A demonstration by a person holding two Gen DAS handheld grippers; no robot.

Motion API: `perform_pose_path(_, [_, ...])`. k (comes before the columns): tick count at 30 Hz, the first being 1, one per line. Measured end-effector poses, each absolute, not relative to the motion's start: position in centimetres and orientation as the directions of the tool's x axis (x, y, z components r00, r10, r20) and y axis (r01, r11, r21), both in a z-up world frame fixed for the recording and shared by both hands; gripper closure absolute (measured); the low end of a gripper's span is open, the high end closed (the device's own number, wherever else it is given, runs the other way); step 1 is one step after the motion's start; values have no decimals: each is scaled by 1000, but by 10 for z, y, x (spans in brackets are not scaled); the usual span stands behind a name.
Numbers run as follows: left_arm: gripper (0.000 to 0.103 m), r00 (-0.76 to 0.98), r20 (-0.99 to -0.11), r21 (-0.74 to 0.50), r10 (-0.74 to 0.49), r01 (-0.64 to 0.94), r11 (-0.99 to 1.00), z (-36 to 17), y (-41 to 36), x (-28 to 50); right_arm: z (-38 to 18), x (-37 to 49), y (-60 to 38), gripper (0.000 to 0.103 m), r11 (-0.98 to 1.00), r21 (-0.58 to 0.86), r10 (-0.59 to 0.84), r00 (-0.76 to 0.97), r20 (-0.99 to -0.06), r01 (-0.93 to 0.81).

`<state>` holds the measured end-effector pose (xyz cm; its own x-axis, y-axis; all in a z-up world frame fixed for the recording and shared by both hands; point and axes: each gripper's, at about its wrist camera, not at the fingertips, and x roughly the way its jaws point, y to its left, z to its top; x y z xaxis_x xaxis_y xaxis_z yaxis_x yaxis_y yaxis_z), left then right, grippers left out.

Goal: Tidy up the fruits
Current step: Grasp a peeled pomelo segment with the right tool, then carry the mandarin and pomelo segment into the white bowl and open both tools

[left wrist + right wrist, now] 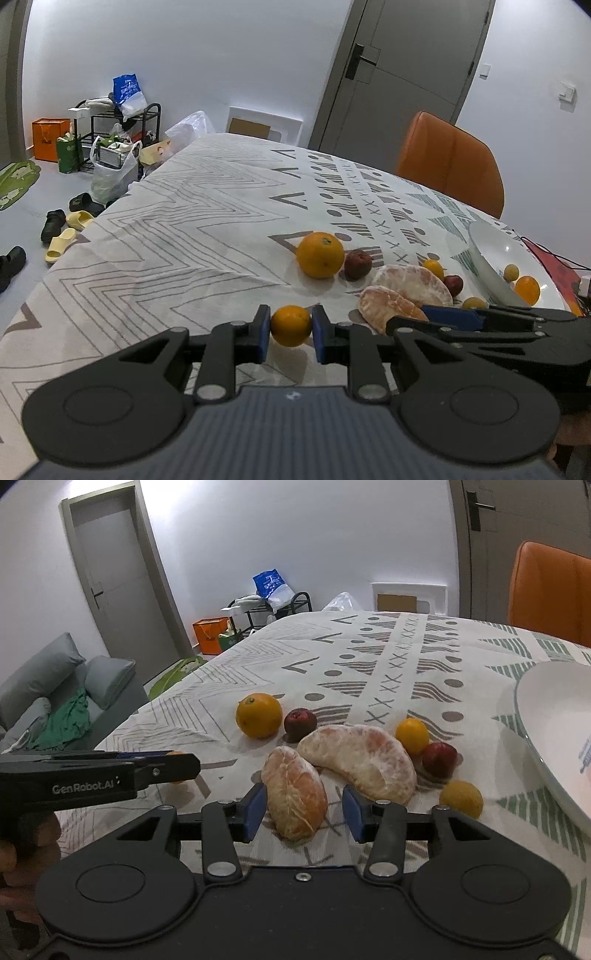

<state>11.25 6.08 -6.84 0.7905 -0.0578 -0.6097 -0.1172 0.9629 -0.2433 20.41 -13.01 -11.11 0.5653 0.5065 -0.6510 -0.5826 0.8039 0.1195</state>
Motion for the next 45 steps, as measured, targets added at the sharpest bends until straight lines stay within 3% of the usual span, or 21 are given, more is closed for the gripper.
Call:
perform_pose_path(8, [81, 797, -600, -271, -73, -117, 955, -68, 65, 112, -114, 203, -114, 56, 788, 77, 505, 568, -650, -611])
perform_pose_path(11, [81, 793, -604, -269, -75, -115, 956, -68, 63, 113, -116, 200, -112, 66, 799, 42, 480, 595, -644, -600])
perform_pose_path(16, [81, 802, -591, -258, -80, -95, 962, -61, 54, 112, -112, 198, -118, 69, 799, 74, 497, 586, -641, -597])
perform_pose_path(45, [81, 816, -539, -200, -211, 119, 973, -30, -48, 132, -58, 173, -229, 70, 892, 120, 436, 759, -483, -436])
